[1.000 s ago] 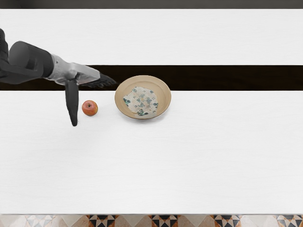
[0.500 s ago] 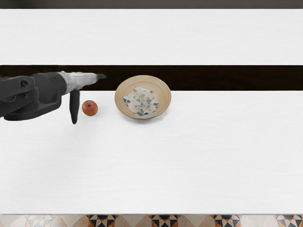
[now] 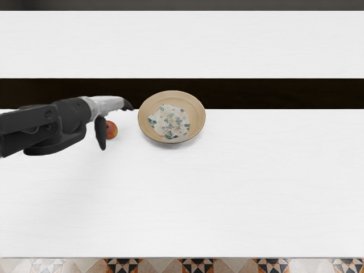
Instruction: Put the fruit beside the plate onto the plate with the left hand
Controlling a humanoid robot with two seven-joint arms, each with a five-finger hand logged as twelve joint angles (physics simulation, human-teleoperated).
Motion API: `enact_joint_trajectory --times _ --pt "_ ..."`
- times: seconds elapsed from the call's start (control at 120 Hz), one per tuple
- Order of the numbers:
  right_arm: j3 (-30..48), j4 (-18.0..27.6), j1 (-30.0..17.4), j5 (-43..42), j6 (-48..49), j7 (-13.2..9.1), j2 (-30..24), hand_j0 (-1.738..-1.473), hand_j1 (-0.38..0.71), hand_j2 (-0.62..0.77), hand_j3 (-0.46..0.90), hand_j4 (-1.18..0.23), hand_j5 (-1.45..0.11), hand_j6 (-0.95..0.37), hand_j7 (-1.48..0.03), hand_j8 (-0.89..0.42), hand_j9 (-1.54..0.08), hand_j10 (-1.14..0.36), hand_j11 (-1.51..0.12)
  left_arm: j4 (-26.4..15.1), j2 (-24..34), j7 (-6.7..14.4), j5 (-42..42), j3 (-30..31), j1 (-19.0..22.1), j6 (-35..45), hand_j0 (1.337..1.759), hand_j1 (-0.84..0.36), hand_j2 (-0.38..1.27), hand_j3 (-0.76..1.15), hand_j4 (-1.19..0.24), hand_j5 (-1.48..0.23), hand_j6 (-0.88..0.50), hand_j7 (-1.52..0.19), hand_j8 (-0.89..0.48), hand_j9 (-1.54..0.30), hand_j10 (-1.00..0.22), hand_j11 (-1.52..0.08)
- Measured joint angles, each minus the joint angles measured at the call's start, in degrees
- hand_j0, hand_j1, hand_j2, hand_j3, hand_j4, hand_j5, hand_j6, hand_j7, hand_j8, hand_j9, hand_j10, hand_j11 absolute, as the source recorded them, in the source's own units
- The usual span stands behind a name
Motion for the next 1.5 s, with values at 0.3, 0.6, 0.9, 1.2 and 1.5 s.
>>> enact_joint_trajectory --times 0.3,0.6,0.9,1.2,1.5 --pt "0.0 0.0 0.0 0.01 0.0 0.0 0.0 -1.658 -0.33 0.0 0.0 -0.01 -0.02 -0.01 -0.02 -0.01 -0.02 -0.01 -0.02 8.51 -2.91 0.0 -0.34 0.73 -0.05 -1.88 1.658 0.07 0.05 0.0 -0.24 -0.31 -0.24 -0.31 -0.24 -0.31 -0.24 -0.31" --pt "0.0 0.02 0.0 0.0 0.0 0.0 0.0 -1.658 -0.33 0.0 0.0 -0.01 -0.02 -0.01 -0.02 -0.01 -0.02 -0.01 -0.02 10.05 -5.26 0.0 2.27 1.74 1.05 -1.88 1.658 0.02 0.06 0.0 -0.28 -0.35 -0.28 -0.35 -0.28 -0.35 -0.27 -0.35" --pt "0.0 0.01 0.0 0.0 0.0 -0.02 0.0 -1.658 -0.33 0.0 0.0 -0.01 -0.02 -0.01 -0.02 -0.01 -0.02 -0.01 -0.02 10.25 -5.36 0.0 3.94 1.95 2.27 -1.53 1.658 -0.06 0.07 0.0 -0.34 -0.44 -0.34 -0.44 -0.34 -0.44 -0.34 -0.44" --pt "0.0 0.01 0.0 -0.01 0.0 -0.02 0.0 -1.658 -0.33 0.0 0.0 -0.01 -0.02 -0.01 -0.02 -0.01 -0.02 -0.01 -0.02 10.26 -5.97 0.0 6.11 1.96 2.63 -0.06 1.658 -0.12 0.08 0.0 -0.4 -0.51 -0.4 -0.51 -0.4 -0.51 -0.4 -0.51" --pt "0.0 0.01 0.0 -0.01 0.0 0.0 0.0 -1.658 -0.33 0.0 0.0 -0.01 -0.02 -0.01 -0.02 -0.01 -0.02 -0.01 -0.02 10.18 -5.97 -0.05 6.22 1.89 3.85 0.31 1.658 -0.28 0.11 0.0 -0.54 -0.67 -0.37 -0.77 -0.5 -0.69 -0.53 -0.69"
